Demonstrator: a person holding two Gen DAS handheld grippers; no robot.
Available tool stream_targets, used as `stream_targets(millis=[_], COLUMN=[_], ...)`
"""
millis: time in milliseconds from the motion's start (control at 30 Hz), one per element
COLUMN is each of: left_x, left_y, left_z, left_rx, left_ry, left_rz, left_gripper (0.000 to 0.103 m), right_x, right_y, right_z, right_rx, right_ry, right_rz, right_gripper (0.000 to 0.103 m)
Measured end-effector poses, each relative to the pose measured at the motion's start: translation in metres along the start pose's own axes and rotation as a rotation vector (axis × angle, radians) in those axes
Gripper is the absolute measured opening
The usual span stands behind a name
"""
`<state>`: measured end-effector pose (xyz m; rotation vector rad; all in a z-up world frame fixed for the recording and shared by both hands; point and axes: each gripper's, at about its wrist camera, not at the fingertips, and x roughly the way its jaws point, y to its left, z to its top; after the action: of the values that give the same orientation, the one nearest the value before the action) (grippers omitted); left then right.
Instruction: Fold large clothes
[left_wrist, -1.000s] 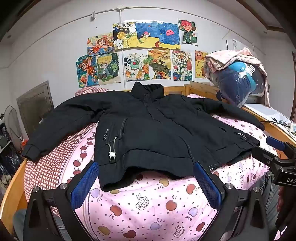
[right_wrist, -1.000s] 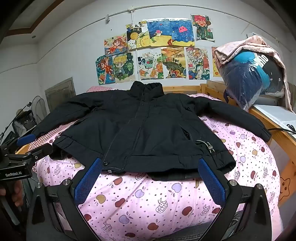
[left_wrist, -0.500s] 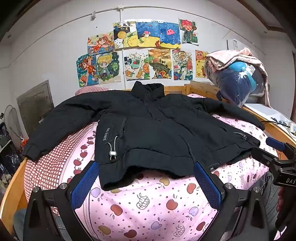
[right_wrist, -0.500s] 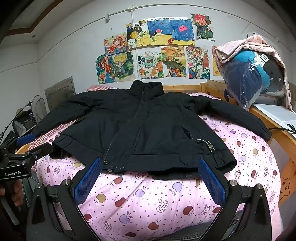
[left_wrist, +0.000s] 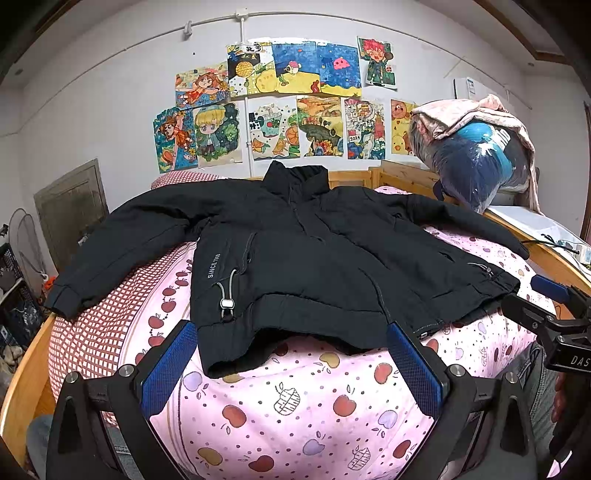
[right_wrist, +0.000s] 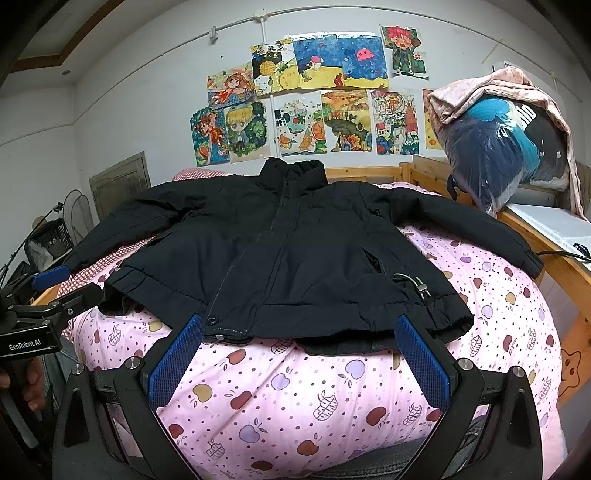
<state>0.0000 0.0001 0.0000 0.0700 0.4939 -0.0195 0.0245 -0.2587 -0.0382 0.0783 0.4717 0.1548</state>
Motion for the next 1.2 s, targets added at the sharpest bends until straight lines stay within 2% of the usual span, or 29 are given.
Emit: stream_targets(millis=[1200], left_x=[0.0001], left_y=[0.0], left_z=[0.0], left_rx=[0.0], left_ry=[0.002], left_rz=[0.0], left_gripper=[0.103], right_x=[0.0025], right_y=[0.0025], right_z=[-0.0097], right_rx=[0.007], right_ry=[0.008], right_rz=[0.003], right_gripper=[0.102])
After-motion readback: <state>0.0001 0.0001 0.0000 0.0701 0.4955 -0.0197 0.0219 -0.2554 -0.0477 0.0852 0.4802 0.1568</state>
